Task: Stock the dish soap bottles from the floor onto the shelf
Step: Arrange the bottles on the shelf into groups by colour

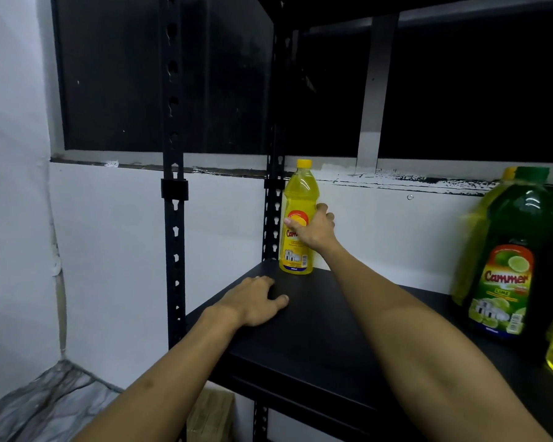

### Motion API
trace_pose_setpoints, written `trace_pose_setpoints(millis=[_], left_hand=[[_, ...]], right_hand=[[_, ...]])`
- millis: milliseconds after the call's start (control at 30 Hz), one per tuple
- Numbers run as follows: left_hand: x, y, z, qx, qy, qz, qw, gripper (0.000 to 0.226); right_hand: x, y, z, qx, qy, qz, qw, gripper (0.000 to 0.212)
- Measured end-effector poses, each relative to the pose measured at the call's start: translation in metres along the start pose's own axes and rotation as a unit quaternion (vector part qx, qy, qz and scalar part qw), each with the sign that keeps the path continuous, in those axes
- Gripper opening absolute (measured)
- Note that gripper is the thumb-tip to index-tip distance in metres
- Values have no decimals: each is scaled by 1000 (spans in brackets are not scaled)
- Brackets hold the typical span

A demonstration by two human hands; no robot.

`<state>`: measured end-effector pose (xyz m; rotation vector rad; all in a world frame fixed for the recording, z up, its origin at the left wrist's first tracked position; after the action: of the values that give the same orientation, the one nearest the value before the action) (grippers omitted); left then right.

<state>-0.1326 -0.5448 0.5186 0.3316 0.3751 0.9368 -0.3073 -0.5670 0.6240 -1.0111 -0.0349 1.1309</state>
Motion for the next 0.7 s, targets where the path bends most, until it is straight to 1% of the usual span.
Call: trace_pose_setpoints(millis=[100,200,233,367,567,700], left_hand=[[4,7,4,-2,8,-4,1000,63],[9,22,12,8,30,-36,999,54],[10,28,15,17,39,-48,998,53],[10,61,21,51,59,-86,993,69],[8,148,25,79,67,-182,978,72],[10,200,17,112,48,-233,965,73]], right_hand=[[10,0,6,32,-1,4,999,93],[27,-2,20,60,1,17,998,90],[34,-1,28,69,3,24,997,90],[67,9,71,86,22,41,995,85],[120,26,154,73,86,32,993,77],[153,32,206,86,137,42,986,75]])
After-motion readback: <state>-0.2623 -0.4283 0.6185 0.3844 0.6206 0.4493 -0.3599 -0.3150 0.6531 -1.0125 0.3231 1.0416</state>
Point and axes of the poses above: each hand's wrist, its own x-axis away from the middle knuckle, its own z-axis out of the back of the hand, y = z × x, the point moved 8 cm from there along -x, towards the middle knuckle, and after that the axes turned 6 degrees about x, right-handed, at the moved point
